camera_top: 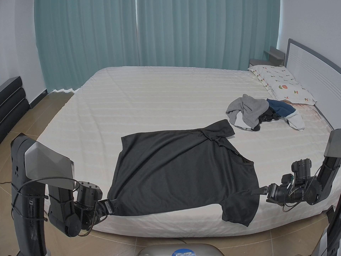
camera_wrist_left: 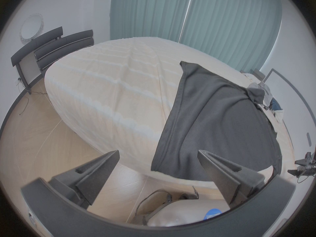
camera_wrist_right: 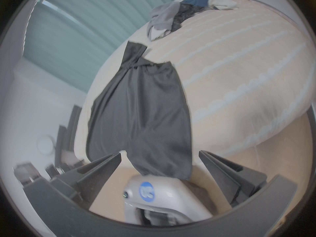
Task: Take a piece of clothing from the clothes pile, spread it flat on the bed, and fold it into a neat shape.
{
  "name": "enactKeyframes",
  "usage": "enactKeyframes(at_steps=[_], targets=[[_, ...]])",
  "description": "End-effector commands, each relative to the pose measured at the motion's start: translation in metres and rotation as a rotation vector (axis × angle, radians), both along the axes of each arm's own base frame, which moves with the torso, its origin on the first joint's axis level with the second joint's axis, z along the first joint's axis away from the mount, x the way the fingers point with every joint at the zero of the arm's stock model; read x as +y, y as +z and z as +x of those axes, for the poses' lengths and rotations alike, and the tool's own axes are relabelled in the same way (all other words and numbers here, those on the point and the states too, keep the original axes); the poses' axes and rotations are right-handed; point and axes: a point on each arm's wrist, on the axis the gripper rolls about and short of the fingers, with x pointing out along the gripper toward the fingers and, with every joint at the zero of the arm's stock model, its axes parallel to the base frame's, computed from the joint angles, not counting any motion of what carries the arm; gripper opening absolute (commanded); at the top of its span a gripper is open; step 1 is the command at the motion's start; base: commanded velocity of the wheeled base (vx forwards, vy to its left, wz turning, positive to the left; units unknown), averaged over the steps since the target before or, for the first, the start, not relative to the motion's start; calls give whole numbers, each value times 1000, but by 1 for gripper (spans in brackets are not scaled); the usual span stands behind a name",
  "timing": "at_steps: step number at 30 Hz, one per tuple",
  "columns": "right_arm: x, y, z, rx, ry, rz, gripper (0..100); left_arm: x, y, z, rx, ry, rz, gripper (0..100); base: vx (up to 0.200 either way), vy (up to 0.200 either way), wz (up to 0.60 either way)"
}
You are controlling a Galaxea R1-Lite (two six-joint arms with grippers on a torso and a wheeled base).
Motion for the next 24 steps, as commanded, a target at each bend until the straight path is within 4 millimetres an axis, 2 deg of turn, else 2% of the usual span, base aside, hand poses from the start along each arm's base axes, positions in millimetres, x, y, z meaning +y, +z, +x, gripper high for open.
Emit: enactKeyframes(at_steps=[1, 4, 7, 17, 24], targets=[[19, 26, 28, -72, -80, 156, 100, -3, 19, 14, -134, 29, -67, 100, 0, 0, 0], [23, 17, 36, -20, -116, 237, 100, -3, 22, 20, -169, 59, -109, 100, 0, 0, 0], [23, 10, 44, -18, -144, 286, 100, 2, 21, 26, -182, 85, -128, 100, 200, 0, 0], [24, -4, 45, -49, -154, 307, 100, 1, 22, 32, -201, 93, -148, 100, 200, 0, 0], [24, -4, 45, -49, -153, 308, 100, -1, 25, 41, -236, 105, -177, 100, 0, 0, 0]])
